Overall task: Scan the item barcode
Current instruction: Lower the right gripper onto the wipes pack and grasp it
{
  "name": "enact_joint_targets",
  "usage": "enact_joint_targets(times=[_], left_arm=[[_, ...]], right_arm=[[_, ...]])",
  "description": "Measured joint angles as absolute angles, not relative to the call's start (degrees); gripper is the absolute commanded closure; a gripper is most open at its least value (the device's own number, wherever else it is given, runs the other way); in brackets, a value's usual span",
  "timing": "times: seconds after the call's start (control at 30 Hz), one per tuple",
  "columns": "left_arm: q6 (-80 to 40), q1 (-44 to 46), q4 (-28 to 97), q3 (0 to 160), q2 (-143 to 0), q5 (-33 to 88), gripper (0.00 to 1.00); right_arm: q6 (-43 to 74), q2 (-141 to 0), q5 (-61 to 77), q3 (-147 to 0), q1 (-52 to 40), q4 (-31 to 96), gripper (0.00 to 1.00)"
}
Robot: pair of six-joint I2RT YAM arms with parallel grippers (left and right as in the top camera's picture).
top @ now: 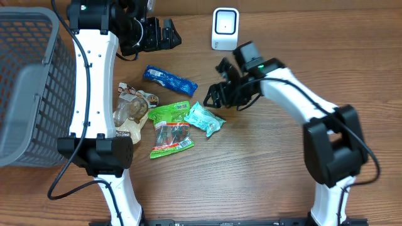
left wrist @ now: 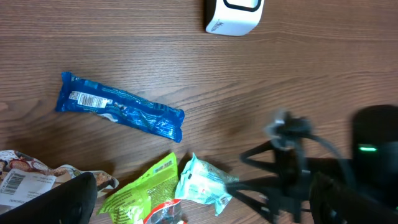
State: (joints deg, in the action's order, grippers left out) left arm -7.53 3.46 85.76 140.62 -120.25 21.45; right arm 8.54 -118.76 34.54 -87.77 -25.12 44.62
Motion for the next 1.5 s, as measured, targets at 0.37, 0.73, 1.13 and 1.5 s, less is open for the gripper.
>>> enact_joint_targets(times=[0.37,0.73,1.13,1.5], left_arm=[[-7.5,3.5,85.8,140.6,-120.2,21.5,0.00],[-7.6,3.5,85.8,140.6,-120.2,21.5,0.00],[-7.6,3.5,85.8,140.6,-120.2,21.5,0.00],[-7.5,3.5,85.8,140.6,-120.2,21.5,0.00]], right_arm=[[26.6,-123.3,31.8,-87.8,-26.0,44.3,0.56],[38.6,-123.3,27.0,-88.0,-31.1,50.4,0.96],[33.9,-123.4,20.6,-92.4,-21.3,59.4,0.84],[22.7,-123.4,33.0,-94.0,-24.9,51.1,0.17]])
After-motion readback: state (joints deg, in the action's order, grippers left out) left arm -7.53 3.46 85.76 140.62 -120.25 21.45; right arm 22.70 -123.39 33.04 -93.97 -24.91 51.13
